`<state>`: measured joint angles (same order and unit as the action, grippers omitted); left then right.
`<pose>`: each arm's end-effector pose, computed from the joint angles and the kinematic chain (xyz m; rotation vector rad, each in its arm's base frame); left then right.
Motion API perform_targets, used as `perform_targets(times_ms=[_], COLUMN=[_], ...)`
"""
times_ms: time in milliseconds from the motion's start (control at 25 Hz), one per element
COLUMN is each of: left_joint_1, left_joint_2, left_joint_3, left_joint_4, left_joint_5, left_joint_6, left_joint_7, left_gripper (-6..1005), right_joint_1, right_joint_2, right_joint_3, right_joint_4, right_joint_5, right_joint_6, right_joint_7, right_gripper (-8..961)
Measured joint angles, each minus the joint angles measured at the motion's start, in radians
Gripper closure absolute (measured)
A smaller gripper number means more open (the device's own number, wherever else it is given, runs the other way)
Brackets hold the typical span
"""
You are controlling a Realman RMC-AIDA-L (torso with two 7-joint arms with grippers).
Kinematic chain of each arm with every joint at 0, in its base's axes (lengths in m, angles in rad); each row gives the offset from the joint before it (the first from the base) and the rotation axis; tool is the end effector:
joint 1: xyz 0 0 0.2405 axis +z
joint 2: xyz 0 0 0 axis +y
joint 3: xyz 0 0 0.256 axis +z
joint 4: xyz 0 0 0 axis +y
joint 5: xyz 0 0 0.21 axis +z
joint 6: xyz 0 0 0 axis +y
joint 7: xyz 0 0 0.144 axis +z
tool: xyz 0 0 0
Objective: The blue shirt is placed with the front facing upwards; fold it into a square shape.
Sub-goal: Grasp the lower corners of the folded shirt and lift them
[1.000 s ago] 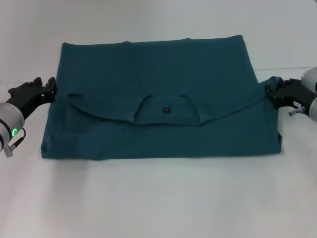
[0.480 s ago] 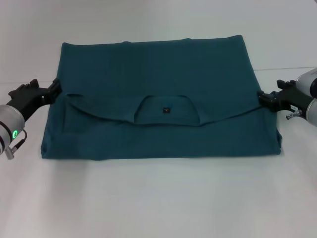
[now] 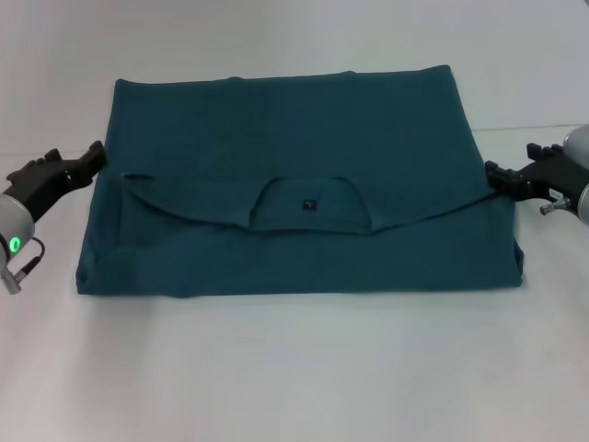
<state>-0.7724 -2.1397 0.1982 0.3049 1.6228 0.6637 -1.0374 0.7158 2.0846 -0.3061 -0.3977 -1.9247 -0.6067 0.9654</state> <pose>-0.2965 0.4356 -0.0025 -1.6977 -1.0122 -0.6561 0.3333 0.4275 0.0241 -1.9056 0.6965 0.1957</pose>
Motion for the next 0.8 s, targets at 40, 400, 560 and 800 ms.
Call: perform_targets(times_ms=[40,400,560,800], left_joint_1=[0.008,0.125,0.183,0.265], left_joint_2=[0.012,0.061,0.075,0.07], left_joint_3=[0.042,0.291,0.308,0.322], left_joint_4=[0.004,0.125,0.168,0.251], left_joint_5=[0.001,0.002,0.002,0.026], left_joint_6=[0.003,0.211,0.356,0.451], left_joint_7=[-0.061,-0.431,-0.447,-0.438], left_gripper=[296,298,299,300], right_joint_1=[-0.003,-0.091,-0.168,-0.274], right_joint_2=[0.0,-0.003,-0.006,-0.01], right_joint_3=[-0.003,-0.145,-0.267,-0.344], right_joint_4=[-0.01,-0.171,-0.282,-0.423], right_joint_5=[-0.001,-0.009,-0.01,-0.011], right_joint_6=[-0.012,-0.161,-0.251,-0.38], right_joint_7=[0.02,0.296,0.464,0.62], right_gripper=[222,221,221,221])
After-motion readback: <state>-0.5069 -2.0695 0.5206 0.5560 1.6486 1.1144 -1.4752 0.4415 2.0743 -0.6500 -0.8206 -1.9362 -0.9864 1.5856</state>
